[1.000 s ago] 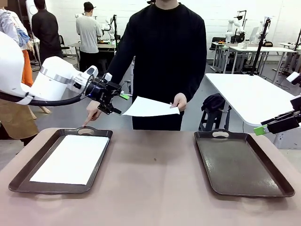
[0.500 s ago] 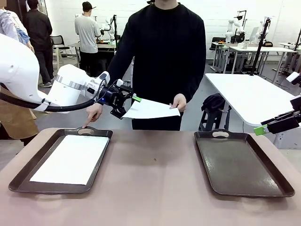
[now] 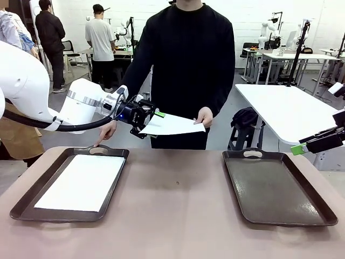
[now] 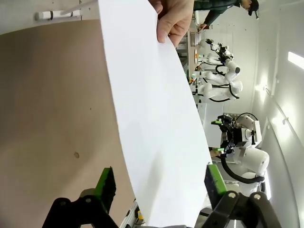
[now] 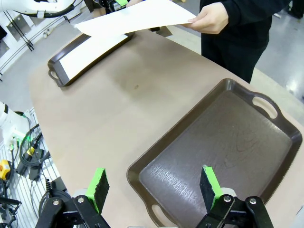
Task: Sort the A4 documents.
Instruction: Receive the A4 Paper.
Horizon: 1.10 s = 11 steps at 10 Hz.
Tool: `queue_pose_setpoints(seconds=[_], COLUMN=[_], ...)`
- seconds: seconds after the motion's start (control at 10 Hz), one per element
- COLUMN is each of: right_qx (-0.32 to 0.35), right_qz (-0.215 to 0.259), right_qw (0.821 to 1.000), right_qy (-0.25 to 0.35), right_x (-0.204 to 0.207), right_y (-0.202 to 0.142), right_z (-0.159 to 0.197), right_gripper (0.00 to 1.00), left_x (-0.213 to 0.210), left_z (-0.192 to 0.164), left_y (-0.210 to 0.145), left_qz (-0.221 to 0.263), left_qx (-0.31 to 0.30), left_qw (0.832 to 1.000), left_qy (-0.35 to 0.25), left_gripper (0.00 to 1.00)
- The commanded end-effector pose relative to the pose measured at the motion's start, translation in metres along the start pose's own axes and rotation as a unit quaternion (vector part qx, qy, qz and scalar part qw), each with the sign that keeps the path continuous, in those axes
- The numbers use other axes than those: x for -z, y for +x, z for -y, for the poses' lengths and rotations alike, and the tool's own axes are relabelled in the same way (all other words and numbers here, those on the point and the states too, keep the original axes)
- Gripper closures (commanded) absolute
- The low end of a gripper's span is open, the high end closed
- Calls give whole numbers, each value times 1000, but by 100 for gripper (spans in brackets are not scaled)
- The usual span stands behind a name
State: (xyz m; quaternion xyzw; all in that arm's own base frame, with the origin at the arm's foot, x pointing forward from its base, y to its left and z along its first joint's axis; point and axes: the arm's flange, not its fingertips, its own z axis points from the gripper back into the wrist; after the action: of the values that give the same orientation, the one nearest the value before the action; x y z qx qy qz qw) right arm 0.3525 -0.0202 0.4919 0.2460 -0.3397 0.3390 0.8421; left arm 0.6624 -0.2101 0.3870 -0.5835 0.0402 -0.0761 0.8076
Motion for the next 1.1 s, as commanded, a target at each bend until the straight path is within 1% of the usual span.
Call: queue_pose_setpoints(seconds=[0.0,0.1,0.2,0.3,0.4,0.5,0.6,1.0], right_qx=[-5,-5,-5,-5,-5,-5,-5,-5], right_qz=[10,10,10,10,10,10,10,10], right_qw=[1000,1000,1000,1000,1000,1000,1000,1000], right_qy=[9,9,9,9,9,9,9,9], right_x=[2,2,2,2,2,2,2,2], right_y=[1,1,1,1,1,1,1,1], right_z=[3,3,3,3,3,3,3,3], right_gripper=[0,0,0,0,0,0,0,0], left_x=[-6,-7,-9,-8,-7,-7,-7,-4], left_z=[2,0,-2,-1,-2,-1,-1,2], left_y=[1,0,-1,-4,-5,-5,-6,-10], left_qz=[11,15,20,20,22,24,27,29], left_qx=[-7,-12,-21,-23,-23,-24,-26,-30], left_qw=[1000,1000,999,999,999,999,998,998], left_qy=[-10,-15,-27,-33,-38,-41,-46,-46], left_gripper=[39,39,59,59,78,79,98,100])
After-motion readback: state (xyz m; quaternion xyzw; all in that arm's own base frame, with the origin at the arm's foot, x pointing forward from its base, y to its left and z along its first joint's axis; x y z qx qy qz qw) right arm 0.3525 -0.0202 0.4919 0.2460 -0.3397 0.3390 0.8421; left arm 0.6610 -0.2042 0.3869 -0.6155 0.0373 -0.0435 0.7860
